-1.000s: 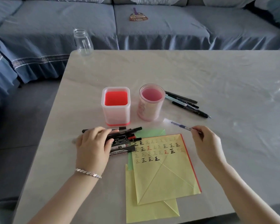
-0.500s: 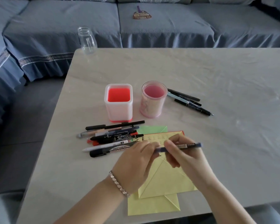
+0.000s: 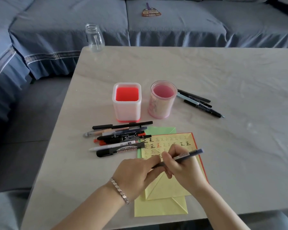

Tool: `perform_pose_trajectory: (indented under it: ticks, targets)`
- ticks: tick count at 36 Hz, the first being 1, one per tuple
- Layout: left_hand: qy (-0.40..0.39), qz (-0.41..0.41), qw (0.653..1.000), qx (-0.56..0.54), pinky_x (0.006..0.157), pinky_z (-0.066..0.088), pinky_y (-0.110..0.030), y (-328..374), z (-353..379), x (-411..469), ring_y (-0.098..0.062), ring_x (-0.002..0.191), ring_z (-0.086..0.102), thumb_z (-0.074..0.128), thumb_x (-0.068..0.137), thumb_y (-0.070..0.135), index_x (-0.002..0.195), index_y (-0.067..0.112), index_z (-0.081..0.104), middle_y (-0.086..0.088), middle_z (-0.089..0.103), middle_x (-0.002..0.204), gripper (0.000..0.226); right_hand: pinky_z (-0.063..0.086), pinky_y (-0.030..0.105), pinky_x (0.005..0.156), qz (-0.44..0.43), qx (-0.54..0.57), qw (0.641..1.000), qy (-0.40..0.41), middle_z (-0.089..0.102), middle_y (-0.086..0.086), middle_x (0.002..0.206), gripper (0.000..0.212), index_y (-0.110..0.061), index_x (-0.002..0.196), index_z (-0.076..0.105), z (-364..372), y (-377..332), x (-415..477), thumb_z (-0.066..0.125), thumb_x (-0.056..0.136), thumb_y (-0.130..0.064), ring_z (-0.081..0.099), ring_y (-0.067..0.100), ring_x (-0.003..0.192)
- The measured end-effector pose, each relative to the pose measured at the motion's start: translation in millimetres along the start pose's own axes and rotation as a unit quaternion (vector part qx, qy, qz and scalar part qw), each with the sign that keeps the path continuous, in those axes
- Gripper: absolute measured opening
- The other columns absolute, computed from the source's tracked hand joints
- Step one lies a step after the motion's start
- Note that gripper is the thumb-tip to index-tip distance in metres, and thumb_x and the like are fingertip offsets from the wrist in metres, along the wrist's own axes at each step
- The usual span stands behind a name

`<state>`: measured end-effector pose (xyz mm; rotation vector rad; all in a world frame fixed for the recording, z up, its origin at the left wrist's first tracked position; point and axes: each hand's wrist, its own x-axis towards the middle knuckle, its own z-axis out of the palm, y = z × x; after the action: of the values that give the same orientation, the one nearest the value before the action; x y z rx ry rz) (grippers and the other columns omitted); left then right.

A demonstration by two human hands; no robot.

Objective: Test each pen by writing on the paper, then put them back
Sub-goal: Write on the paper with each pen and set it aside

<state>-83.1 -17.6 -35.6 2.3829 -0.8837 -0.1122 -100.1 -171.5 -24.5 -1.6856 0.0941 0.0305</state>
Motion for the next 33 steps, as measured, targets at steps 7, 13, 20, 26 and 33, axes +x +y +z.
perform_pose_trajectory:
  ticks: [7,13,20,26,33]
  targets:
    - [0.068,-0.082,0.988,0.115,0.069,0.055,-0.032,-34.0,29.6,-5.5,-0.019,0.081,0.053,0.076,0.060,-0.003,0.091,0.014,0.060,0.001,0.059,0.085,0.038,0.033,0.016,0.043,0.020,0.017,0.979,0.200,0.041,-0.003,0.036,0.035,-0.007,0.058,0.039,-25.8,15.7,4.0,0.052,0.091,-0.004,0.036,0.011,0.036]
    - [0.112,-0.073,0.977,0.165,0.097,0.028,-0.042,-36.6,41.1,-13.9,-0.019,0.104,0.045,0.080,0.052,-0.006,0.109,0.019,0.050,-0.004,0.063,0.105,0.069,0.035,0.015,0.043,0.041,-0.018,0.972,0.232,0.044,-0.003,0.037,0.032,-0.004,0.061,0.044,-45.1,30.3,-3.2,0.052,0.091,-0.007,0.038,0.009,0.037]
    - [0.059,-0.022,0.989,0.137,0.105,0.030,-0.045,6.5,65.3,-14.5,-0.025,0.121,0.049,0.052,0.082,0.023,0.121,0.023,0.052,-0.012,0.056,0.127,0.039,0.044,0.016,0.048,0.044,-0.001,0.968,0.248,0.058,0.000,0.047,0.017,-0.012,0.083,0.061,-52.9,35.6,-1.4,0.048,0.093,-0.008,0.052,0.010,0.046]
    - [-0.021,-0.079,0.986,0.143,0.101,0.023,-0.044,18.5,83.0,-15.1,-0.035,0.129,0.039,0.036,0.084,0.043,0.128,0.031,0.045,-0.020,0.041,0.140,0.047,0.052,0.021,0.054,0.072,0.050,0.971,0.221,0.070,0.002,0.068,0.026,-0.014,0.078,0.066,-44.5,31.8,9.3,0.046,0.093,-0.008,0.067,0.015,0.064]
    - [-0.020,-0.070,0.988,0.139,0.104,0.021,-0.047,11.2,84.7,-17.0,-0.035,0.135,0.029,0.037,0.086,0.048,0.131,0.031,0.048,-0.018,0.035,0.144,0.050,0.043,0.020,0.040,0.063,0.005,0.968,0.242,0.055,-0.001,0.041,0.030,-0.005,0.061,0.055,-26.5,38.4,21.2,0.060,0.088,-0.017,0.048,0.010,0.037]
